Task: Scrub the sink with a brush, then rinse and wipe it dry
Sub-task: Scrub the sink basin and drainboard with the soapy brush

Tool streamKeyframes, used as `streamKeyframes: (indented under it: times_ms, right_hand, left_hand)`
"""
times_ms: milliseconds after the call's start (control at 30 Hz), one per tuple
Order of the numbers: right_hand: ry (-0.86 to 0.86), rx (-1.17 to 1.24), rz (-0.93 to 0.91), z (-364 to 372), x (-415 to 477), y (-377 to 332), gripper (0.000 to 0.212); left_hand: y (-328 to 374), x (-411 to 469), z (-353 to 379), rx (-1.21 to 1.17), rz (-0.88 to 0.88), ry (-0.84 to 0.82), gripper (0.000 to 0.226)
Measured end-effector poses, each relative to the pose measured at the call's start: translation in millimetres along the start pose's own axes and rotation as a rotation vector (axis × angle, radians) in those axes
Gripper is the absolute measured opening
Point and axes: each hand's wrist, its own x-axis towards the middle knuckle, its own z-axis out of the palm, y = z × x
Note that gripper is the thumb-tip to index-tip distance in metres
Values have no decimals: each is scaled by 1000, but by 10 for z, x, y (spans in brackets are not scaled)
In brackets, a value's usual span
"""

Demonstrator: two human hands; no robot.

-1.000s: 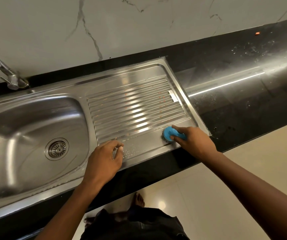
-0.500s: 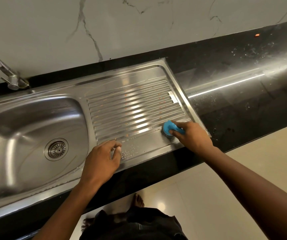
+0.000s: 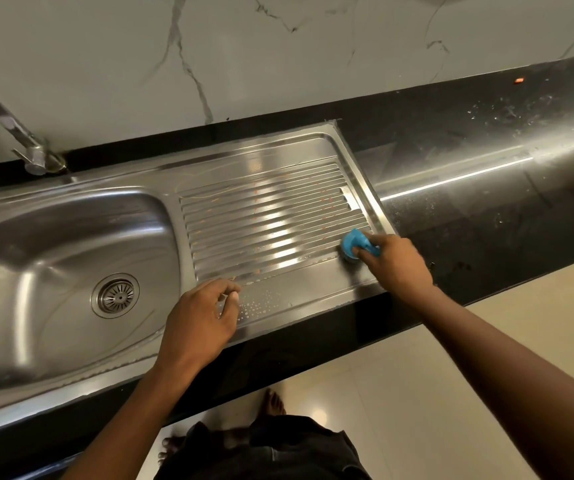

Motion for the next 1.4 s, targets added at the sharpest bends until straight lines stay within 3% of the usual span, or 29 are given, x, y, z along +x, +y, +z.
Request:
streamKeyframes:
  times_ms: [267, 400, 600, 800, 1033, 1233, 1400]
  right_hand:
    - [-167, 13, -186, 480, -418, -537, 55]
    - [-192, -53, -123, 202, -435, -249, 55]
    - [-74, -144, 44, -335, -264, 305, 55]
    - [-3, -27, 83, -170, -362, 378, 57]
    - [-106, 66, -119, 549, -660, -533, 53]
    - [-139, -90, -335, 1139, -637, -1553, 54]
    - [-126, -188, -385, 1268, -533, -1703, 55]
  left_hand:
    - [1, -20, 23, -6, 4, -11, 13]
    - [-23, -16, 35, 0, 14, -6, 12]
    - [-64, -53, 51, 5, 6, -22, 13]
    - [-93, -155, -27, 14, -7, -23, 13]
    - [-192, -248, -213, 26, -33, 39, 13]
    - [-386, -360, -419, 43, -51, 104, 13]
    - [-579, -388, -592, 42, -79, 97, 13]
